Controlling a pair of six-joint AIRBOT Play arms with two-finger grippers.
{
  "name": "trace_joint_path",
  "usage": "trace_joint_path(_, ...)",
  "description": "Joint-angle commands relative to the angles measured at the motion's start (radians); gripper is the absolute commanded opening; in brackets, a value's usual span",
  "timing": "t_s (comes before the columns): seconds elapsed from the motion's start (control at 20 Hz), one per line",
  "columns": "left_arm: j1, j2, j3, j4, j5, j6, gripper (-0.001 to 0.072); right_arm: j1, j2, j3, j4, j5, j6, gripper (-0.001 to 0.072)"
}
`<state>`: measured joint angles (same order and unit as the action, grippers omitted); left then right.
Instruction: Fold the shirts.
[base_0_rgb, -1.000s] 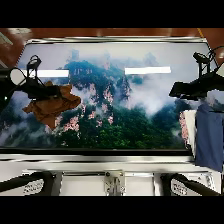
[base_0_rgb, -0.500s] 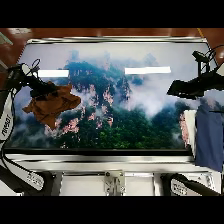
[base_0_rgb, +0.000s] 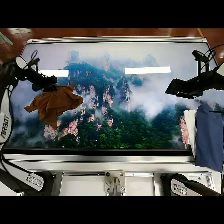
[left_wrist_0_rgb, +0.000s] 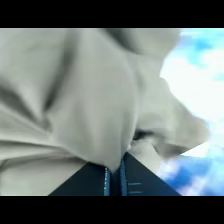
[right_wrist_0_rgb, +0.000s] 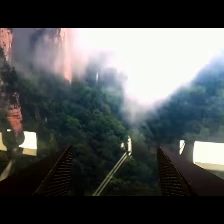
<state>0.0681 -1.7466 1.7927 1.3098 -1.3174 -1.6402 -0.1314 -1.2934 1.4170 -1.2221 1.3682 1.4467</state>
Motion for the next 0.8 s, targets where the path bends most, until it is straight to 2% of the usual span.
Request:
trace_joint_path(0.0,-0.11,0.246,0.034,-0.055,-0.012,0.062,0.0037,-0.001,0.003,0.001,0.008,-0.032,-0.047,0.0637)
trace_joint_path(0.15,-0.287,0.501,0.034,-0.055,0.028,0.032,0.0038,-0.001,0.042,0.023,0.002,-0.03,-0.058,0.0637)
trace_joint_path(0.25,-0.428,0.621,0.034,-0.055,0.145,-0.025,0.0038,-0.001,0.094,0.056,-0.042,-0.031,-0.065,0.0637)
trace_joint_path(0.35,-0.567,0.68,0.034,-0.054,0.286,-0.034,0.0038,-0.001,0.163,0.09,-0.125,-0.031,-0.065,0.0637)
trace_joint_path(0.45,-0.682,0.678,0.034,-0.053,0.37,-0.033,0.0037,-0.001,0.24,0.113,-0.23,-0.029,-0.064,0.0637)
trace_joint_path(0.55,-0.74,0.64,0.029,-0.035,0.356,-0.034,0.0038,-0.001,0.315,0.114,-0.291,-0.023,-0.062,0.0637)
trace_joint_path(0.7,-0.747,0.567,-0.04,0.034,0.213,-0.04,0.0037,-0.001,0.359,0.114,-0.278,0.078,-0.037,0.0637)
trace_joint_path(0.75,-0.747,0.542,-0.089,0.068,0.183,-0.07,0.0038,-0.001,0.357,0.103,-0.26,0.112,-0.035,0.0637)
